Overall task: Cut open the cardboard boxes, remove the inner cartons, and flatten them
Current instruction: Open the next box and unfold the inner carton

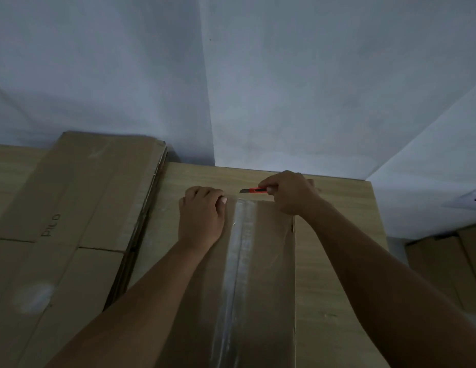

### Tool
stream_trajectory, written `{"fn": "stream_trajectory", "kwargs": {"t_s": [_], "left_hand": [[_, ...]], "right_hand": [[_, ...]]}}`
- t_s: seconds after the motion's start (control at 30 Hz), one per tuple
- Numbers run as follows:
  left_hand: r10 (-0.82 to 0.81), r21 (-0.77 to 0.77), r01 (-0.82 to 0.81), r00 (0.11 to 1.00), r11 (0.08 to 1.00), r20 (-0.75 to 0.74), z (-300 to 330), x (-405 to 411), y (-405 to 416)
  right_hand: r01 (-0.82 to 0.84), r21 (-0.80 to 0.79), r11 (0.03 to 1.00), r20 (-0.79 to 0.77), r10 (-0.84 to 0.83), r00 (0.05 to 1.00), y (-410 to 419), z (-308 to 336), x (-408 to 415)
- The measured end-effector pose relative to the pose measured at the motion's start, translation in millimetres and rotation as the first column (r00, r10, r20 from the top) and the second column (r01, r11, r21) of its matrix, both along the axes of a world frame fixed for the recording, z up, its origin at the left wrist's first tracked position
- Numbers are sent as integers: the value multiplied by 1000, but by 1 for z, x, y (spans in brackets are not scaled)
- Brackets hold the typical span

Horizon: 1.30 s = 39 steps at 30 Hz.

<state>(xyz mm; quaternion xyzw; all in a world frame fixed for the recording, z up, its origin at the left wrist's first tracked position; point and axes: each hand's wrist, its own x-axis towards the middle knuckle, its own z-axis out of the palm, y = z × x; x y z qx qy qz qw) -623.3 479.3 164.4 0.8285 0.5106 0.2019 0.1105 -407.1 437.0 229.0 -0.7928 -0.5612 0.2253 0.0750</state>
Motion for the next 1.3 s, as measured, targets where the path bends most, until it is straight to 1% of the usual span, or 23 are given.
{"fn": "stream_trajectory", "kwargs": {"t_s": [0.1, 0.2, 0.3, 0.53, 0.67, 0.83, 0.93, 1.0, 1.07, 1.2, 1.3], "left_hand": [[19, 29, -21, 999, 999, 50, -2, -1, 0], [7, 41, -9, 998, 999, 61, -4, 0, 0], [0, 48, -3, 998, 999, 65, -4, -1, 0], [0, 59, -3, 998, 998, 64, -5, 0, 0], [9, 60, -15, 996, 998, 86, -5, -1, 0], [15, 63, -21, 995, 998, 98, -6, 0, 1], [14, 58, -21, 994, 998, 113, -6, -1, 1], [12, 58, -19, 993, 998, 120, -6, 0, 0], [7, 59, -14, 992, 998, 124, -7, 0, 1], [1, 64, -9, 993, 998, 115, -9, 0, 1], [7, 51, -12, 994, 999, 111, -8, 2, 0]], "right_hand": [[-90, -33, 995, -78, 87, 993, 16, -12, 10], [-158, -54, 986, -139, 149, 979, 24, -22, 15], [-213, -28, 977, -181, 205, 962, 27, -27, 18], [-322, -24, 947, -143, 315, 938, 41, -21, 20], [-369, -31, 929, -173, 358, 917, 43, -17, 20], [-339, -7, 941, -169, 333, 928, 40, -22, 23], [-336, 15, 942, -221, 331, 917, 37, -26, 23], [-293, 45, 955, -276, 293, 915, 34, -27, 24], [-264, 68, 962, -292, 272, 917, 32, -26, 25], [-305, 16, 952, -241, 299, 923, 34, -27, 24], [-344, 22, 939, -179, 343, 922, 37, -24, 22]]}}
